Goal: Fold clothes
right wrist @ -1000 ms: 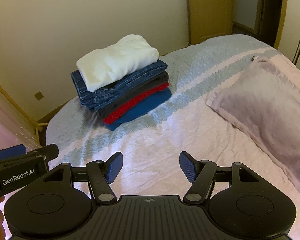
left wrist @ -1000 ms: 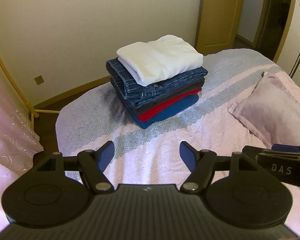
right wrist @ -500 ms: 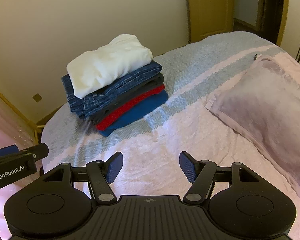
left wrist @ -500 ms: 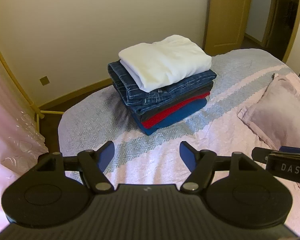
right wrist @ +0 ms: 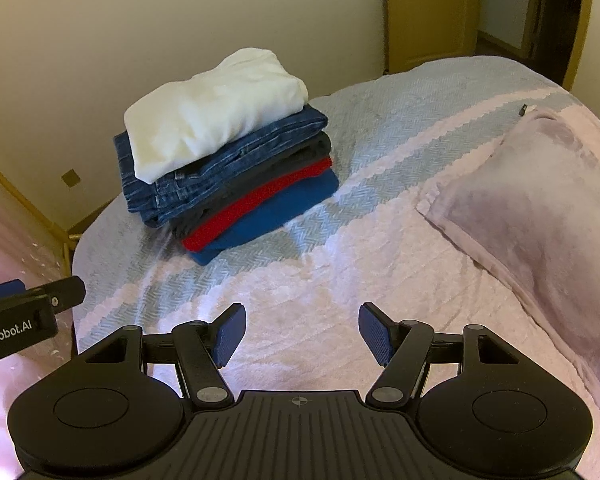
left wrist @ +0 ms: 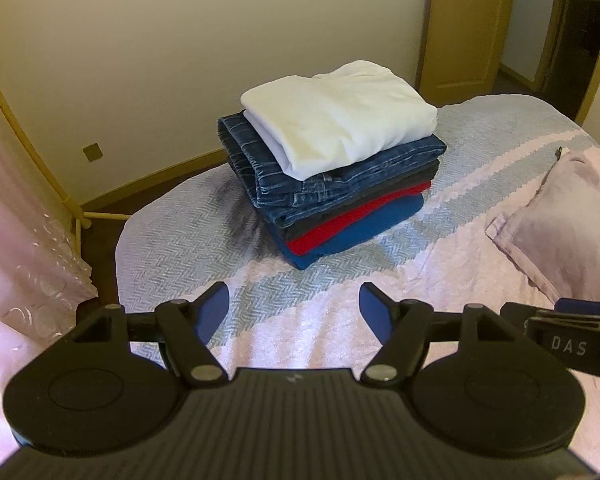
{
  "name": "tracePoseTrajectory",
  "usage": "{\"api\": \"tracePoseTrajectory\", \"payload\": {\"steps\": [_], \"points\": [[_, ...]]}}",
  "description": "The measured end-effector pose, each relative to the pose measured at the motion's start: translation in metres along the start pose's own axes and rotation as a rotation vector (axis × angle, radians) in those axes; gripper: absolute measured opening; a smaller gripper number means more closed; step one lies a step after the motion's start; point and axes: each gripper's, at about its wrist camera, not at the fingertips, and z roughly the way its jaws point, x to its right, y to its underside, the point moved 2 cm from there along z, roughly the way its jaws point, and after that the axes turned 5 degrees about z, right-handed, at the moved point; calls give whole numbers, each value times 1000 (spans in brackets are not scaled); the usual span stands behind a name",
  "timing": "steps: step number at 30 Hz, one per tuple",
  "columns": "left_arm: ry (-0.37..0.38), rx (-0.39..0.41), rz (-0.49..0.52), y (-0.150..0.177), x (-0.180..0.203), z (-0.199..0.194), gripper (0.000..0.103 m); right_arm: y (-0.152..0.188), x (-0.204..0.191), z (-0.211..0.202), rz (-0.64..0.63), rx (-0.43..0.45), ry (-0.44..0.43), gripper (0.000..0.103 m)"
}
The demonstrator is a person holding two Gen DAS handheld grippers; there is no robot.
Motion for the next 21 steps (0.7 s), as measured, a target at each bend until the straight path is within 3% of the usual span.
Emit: {"api": "tracePoseTrajectory", "payload": {"steps": [21], "points": [[-1, -14, 7, -7, 12, 20, 69, -17, 6, 24, -38, -13, 10, 66]]}}
